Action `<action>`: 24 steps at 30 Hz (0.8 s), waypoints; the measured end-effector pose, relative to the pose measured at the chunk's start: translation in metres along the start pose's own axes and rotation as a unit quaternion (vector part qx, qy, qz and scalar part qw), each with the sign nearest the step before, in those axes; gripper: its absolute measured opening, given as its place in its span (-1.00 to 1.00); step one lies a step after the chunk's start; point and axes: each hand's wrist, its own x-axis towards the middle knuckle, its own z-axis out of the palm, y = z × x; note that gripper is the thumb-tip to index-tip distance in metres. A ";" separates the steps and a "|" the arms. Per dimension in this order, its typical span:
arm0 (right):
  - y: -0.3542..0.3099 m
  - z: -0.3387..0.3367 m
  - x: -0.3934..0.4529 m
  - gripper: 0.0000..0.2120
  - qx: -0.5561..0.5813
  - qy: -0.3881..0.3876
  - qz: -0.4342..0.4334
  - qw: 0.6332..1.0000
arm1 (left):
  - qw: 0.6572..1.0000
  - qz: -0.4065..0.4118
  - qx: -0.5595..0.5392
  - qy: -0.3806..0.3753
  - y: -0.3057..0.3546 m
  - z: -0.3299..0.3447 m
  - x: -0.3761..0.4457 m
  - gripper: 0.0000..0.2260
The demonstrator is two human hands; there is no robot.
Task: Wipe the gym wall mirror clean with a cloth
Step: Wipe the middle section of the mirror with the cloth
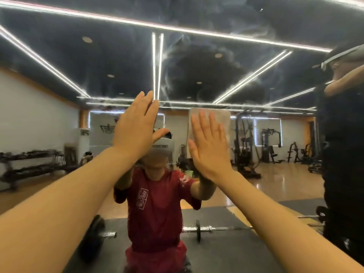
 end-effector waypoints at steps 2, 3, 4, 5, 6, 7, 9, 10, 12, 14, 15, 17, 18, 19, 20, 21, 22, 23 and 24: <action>-0.015 0.003 0.005 -0.41 0.014 -0.012 -0.030 0.999 | 1.000 0.001 -0.017 -0.009 -0.002 -0.003 0.001 -0.37; -0.015 0.000 0.007 -0.42 0.034 -0.017 -0.037 0.999 | 0.999 -0.004 -0.027 -0.020 -0.001 -0.007 0.002 -0.40; -0.012 -0.006 0.007 -0.44 0.062 -0.020 -0.045 0.997 | 0.999 -0.009 -0.034 -0.032 -0.001 -0.010 0.004 -0.42; -0.007 -0.013 0.008 -0.46 0.093 -0.016 -0.054 0.994 | 0.998 -0.016 -0.040 -0.041 0.001 -0.013 0.004 -0.44; -0.001 -0.019 0.008 -0.48 0.121 -0.006 -0.062 0.991 | 0.998 -0.024 -0.050 -0.037 0.005 -0.015 0.003 -0.45; 0.004 -0.024 0.009 -0.48 0.141 0.005 -0.060 0.988 | 0.997 -0.030 -0.061 -0.024 0.009 -0.017 0.000 -0.47; 0.008 -0.031 0.010 -0.41 0.162 0.015 -0.024 0.986 | 0.997 -0.009 -0.071 0.007 0.022 -0.016 -0.010 -0.52; 0.009 -0.032 0.011 -0.36 0.172 0.021 -0.007 0.985 | 0.997 0.021 -0.073 0.017 0.029 -0.014 -0.017 -0.54; 0.009 -0.034 0.012 -0.26 0.186 0.040 -0.004 0.982 | 0.992 0.102 -0.065 0.026 0.043 -0.006 -0.028 -0.58; 0.011 -0.036 0.012 -0.20 0.202 0.043 -0.022 0.978 | 0.986 0.160 -0.037 0.021 0.052 0.001 -0.032 -0.57; 0.013 -0.038 0.010 -0.18 0.221 0.033 -0.023 0.974 | 0.984 0.175 -0.024 0.012 0.053 0.004 -0.032 -0.56; 0.017 -0.043 0.005 -0.17 0.262 0.017 -0.009 0.965 | 0.983 0.183 -0.008 -0.015 0.056 0.008 -0.029 -0.54; 0.020 -0.044 0.001 -0.16 0.264 0.021 -0.003 0.964 | 0.982 0.185 -0.002 -0.025 0.057 0.010 -0.027 -0.53; 0.023 -0.045 -0.003 -0.17 0.250 0.036 0.005 0.967 | 0.981 0.189 0.011 -0.030 0.058 0.012 -0.025 -0.54; 0.027 -0.046 -0.007 -0.20 0.232 0.058 0.017 0.971 | 0.980 0.192 0.028 -0.032 0.059 0.014 -0.023 -0.55; 0.032 -0.046 -0.010 -0.23 0.213 0.081 0.034 0.973 | 0.981 0.190 0.041 -0.030 0.062 0.017 -0.021 -0.56; 0.036 -0.046 -0.013 -0.26 0.198 0.096 0.057 0.974 | 0.982 0.181 0.046 -0.026 0.066 0.018 -0.019 -0.57; 0.042 -0.045 -0.015 -0.28 0.184 0.099 0.078 0.975 | 0.984 0.173 0.044 -0.021 0.072 0.019 -0.017 -0.60; 0.046 -0.043 -0.017 -0.30 0.168 0.089 0.093 0.977 | 0.984 0.171 0.042 -0.020 0.078 0.020 -0.015 -0.64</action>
